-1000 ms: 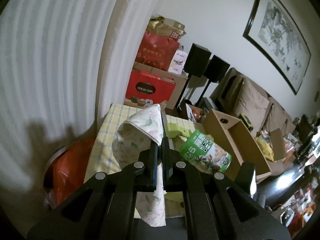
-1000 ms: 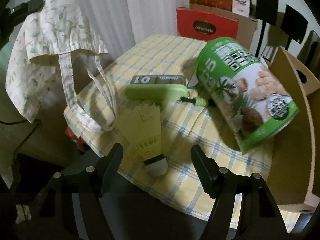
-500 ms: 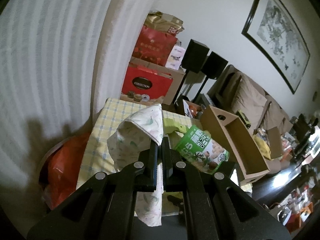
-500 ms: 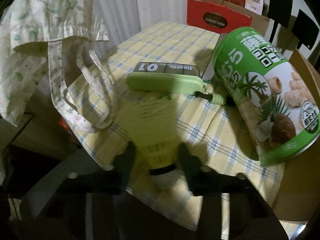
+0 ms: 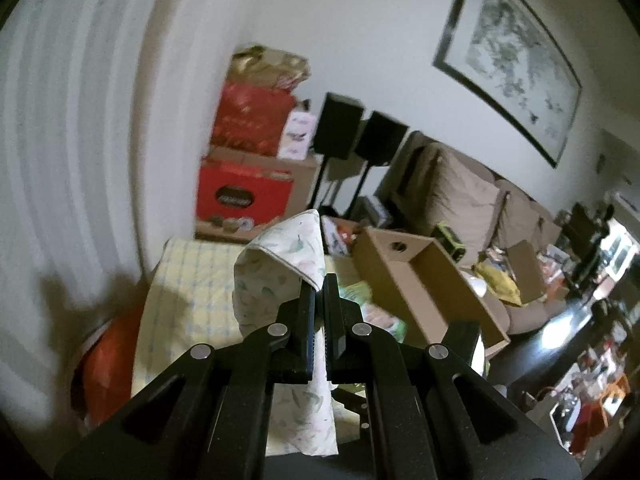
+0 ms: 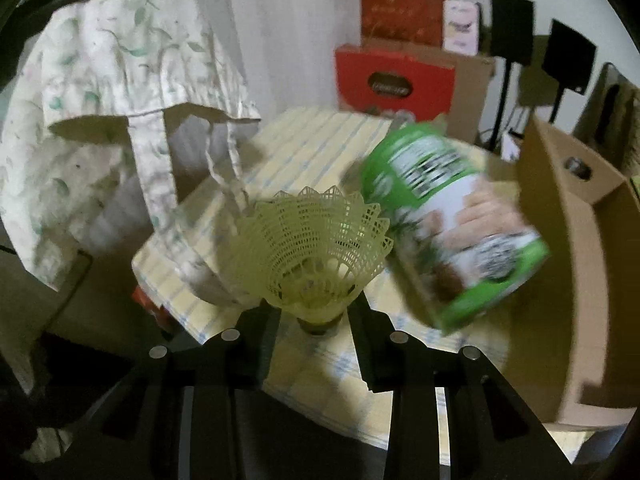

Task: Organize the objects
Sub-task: 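Grasp the yellow shuttlecock with the right gripper while the left gripper holds the tote bag, then lower the tote bag and shuttlecock into the cardboard box and open both grippers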

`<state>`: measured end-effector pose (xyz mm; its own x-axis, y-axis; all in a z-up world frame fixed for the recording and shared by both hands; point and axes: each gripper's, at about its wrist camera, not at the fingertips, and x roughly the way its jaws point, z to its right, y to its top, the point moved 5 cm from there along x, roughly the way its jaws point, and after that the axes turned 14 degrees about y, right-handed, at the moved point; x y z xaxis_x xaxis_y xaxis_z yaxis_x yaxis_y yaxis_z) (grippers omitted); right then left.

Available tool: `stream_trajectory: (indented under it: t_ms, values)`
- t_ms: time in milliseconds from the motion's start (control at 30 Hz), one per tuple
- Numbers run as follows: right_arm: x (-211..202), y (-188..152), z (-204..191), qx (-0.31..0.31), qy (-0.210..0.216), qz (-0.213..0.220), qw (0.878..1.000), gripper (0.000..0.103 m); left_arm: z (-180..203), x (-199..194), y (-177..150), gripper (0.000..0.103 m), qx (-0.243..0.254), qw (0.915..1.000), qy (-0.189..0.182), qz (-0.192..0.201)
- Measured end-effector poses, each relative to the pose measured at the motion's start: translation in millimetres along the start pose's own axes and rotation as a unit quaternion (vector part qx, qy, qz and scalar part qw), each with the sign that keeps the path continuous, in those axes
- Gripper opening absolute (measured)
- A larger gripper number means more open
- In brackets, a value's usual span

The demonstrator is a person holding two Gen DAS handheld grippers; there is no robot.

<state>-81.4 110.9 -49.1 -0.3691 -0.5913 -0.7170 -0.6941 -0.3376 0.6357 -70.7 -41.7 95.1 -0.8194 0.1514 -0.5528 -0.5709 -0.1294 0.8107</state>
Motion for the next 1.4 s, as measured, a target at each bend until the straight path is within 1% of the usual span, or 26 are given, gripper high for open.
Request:
stream_trajectory:
  t_ms: [133, 300, 467, 767, 1033, 1233, 1333, 1400]
  values:
    - [-31, 7, 10, 0.015, -0.007, 0.025, 1.0, 0.034, 30, -7, 17, 0.003, 0.023, 0.9994, -0.023, 0.014]
    - [-71, 9, 31, 0.04, -0.033, 0.05, 0.997, 0.034, 70, -5, 32, 0.003, 0.045, 0.9976, -0.05, 0.014]
    - [-103, 5, 56, 0.068, -0.063, 0.068, 0.993, 0.034, 114, 4, 42, 0.003, 0.059, 0.9949, -0.081, 0.007]
    - [-158, -17, 109, 0.123, -0.117, 0.086, 0.982, 0.034, 187, 26, 47, 0.003, 0.09, 0.9894, -0.114, -0.005]
    - [-188, -35, 143, 0.159, -0.147, 0.102, 0.971, 0.034, 245, 51, 49, 0.003, 0.109, 0.9854, -0.129, -0.026]
    - [-200, -49, 164, 0.179, -0.164, 0.104, 0.965, 0.034, 281, 52, 55, 0.003, 0.11, 0.9812, -0.157, -0.021]
    - [-207, -55, 174, 0.191, -0.172, 0.107, 0.96, 0.034, 293, 64, 50, 0.003, 0.113, 0.9805, -0.158, -0.029]
    - [-210, -57, 180, 0.198, -0.176, 0.109, 0.958, 0.034, 300, 76, 40, 0.003, 0.121, 0.98, -0.153, -0.041]
